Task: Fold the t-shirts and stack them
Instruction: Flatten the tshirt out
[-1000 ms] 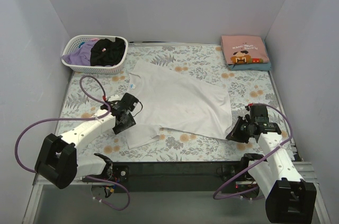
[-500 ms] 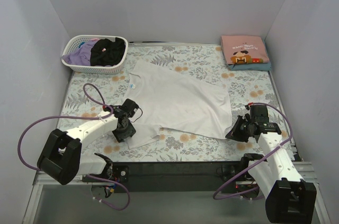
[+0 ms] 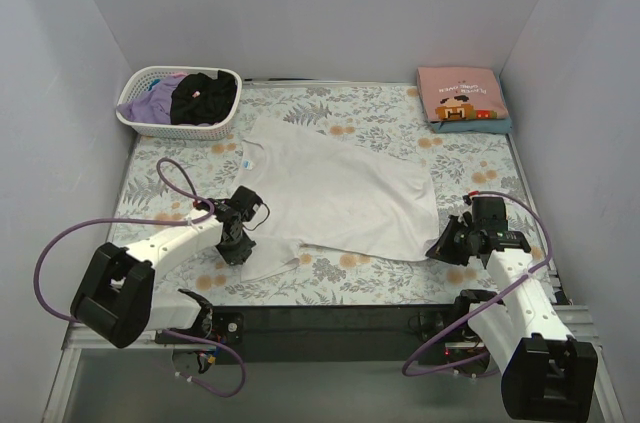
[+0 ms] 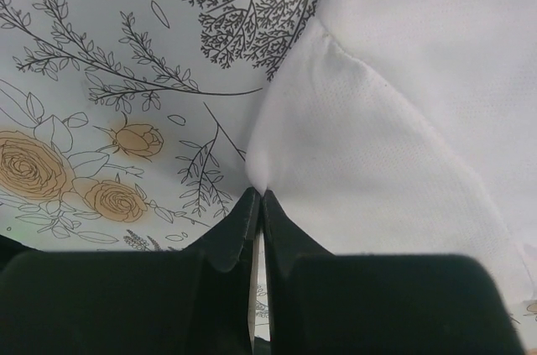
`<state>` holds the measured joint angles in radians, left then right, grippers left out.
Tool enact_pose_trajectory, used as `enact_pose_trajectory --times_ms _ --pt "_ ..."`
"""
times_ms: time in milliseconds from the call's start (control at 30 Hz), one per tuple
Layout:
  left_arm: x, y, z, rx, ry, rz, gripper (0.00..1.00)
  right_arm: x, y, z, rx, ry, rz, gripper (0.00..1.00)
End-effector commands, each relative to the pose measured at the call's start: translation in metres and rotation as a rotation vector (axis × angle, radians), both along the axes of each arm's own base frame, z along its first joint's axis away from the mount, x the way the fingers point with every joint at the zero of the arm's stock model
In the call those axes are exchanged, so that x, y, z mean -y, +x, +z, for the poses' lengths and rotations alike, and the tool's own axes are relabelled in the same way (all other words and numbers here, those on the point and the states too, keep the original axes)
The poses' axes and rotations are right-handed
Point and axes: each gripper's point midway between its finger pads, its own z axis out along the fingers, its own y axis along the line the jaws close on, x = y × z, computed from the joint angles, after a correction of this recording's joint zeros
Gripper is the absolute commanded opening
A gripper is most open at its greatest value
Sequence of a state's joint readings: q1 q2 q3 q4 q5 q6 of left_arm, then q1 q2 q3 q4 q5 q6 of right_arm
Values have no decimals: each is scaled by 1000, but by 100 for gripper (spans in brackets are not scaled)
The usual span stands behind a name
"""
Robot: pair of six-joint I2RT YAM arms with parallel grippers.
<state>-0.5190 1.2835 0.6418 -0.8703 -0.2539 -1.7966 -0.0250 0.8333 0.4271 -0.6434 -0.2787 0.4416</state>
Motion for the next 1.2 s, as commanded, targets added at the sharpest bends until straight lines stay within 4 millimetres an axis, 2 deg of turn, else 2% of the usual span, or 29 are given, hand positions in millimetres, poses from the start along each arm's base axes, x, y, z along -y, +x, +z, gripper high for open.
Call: enact_pose_trajectory --times_ms 0,67,100,133,200,233,267,300,333,367,400,433,467,500,533,567,600,700,733,767,800,833,900,933,1067,1167 --pt "1 13 13 54 5 22 0 6 22 11 77 -27 -20 1" --pt "0 36 34 129 41 4 0 10 43 30 124 -47 -31 1" --pt "6 61 60 207 34 4 0 11 52 38 146 -50 -32 1" --pt "7 76 70 230 52 0 0 12 73 58 198 -50 -37 1" --pt "0 106 95 300 114 -6 0 12 95 79 249 -47 -43 1" --pt "6 133 121 370 107 5 0 13 107 84 257 -46 -46 1" --pt "4 146 133 395 130 -10 0 14 126 111 324 -54 -42 1" --pt "0 161 151 443 151 7 0 17 136 121 344 -64 -46 1" --pt "2 183 188 531 145 24 0 20 145 125 346 -79 -49 1" --pt "3 196 203 566 159 27 0 22 156 140 380 -89 -54 1" --pt "-2 205 223 608 199 14 0 26 171 168 450 -105 -57 1" --pt "-3 213 240 645 213 16 0 28 180 180 473 -111 -57 1" --pt "-1 226 278 731 202 34 0 29 186 192 498 -111 -53 1" --pt "-4 229 294 758 231 15 0 29 196 222 569 -111 -48 1" --pt "-8 232 315 802 251 29 0 29 200 233 593 -108 -36 1" --pt "-11 234 343 861 252 40 0 29 202 245 621 -114 -32 1" --pt "-14 231 359 894 255 44 0 30 204 267 674 -123 -27 1" --pt "-27 220 394 972 291 47 0 34 197 301 772 -166 -5 1" --pt "-37 204 413 1016 302 41 0 35 188 322 827 -181 -8 1" --pt "-41 200 425 1063 298 52 0 36 182 333 864 -202 0 1" --pt "-43 194 425 1072 307 39 0 36 176 343 897 -215 3 1" --pt "-53 174 447 1140 292 55 0 37 163 364 959 -233 -4 1" --pt "-61 158 469 1223 290 50 0 39 148 384 1024 -270 0 1" --pt "-69 142 483 1273 278 64 0 42 134 401 1073 -295 -18 1" --pt "-86 103 540 1458 245 81 0 49 103 442 1177 -358 -51 1" --pt "-91 83 576 1551 241 59 0 52 88 468 1241 -384 -67 1"
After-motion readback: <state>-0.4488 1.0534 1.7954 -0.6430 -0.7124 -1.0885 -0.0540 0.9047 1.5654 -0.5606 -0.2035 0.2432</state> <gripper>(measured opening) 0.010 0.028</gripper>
